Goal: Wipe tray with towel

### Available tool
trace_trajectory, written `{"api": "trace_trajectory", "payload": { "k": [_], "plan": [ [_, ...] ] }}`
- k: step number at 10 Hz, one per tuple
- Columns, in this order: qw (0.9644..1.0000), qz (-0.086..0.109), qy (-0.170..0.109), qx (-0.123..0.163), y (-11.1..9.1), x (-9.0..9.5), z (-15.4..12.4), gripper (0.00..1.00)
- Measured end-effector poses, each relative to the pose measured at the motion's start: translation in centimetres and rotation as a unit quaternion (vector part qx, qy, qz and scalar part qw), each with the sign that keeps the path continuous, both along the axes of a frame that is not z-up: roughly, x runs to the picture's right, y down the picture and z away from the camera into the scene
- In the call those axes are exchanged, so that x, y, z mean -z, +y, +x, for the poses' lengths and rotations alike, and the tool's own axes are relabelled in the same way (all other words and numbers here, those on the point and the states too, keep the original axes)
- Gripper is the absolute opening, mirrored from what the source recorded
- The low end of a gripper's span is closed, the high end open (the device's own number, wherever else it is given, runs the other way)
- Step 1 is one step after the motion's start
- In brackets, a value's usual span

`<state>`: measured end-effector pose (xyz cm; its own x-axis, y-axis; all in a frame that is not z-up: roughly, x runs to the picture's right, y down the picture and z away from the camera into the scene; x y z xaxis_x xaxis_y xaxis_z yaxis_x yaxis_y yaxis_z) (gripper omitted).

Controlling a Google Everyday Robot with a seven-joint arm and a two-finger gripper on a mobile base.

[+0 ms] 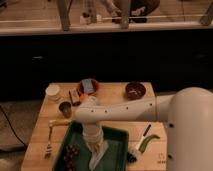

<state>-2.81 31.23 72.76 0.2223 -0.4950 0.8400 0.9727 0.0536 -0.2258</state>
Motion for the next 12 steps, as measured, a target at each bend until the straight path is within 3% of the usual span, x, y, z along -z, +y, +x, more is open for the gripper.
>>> {"api": "trace_trajectory", "payload": {
  "k": [2,5,7,12],
  "plan": [
    [0.9998,0.006,0.015,-0.011,-0.9,-0.8,4.6,0.01],
    [0.9997,0.012,0.014,-0.017,-2.2,-1.7,7.0,0.01],
    [0.9997,0.012,0.001,-0.019,-2.9,-2.0,6.4,0.01],
    [0.9986,0.013,-0.047,-0.022,-4.4,-2.3,-0.9,0.01]
  ]
}}
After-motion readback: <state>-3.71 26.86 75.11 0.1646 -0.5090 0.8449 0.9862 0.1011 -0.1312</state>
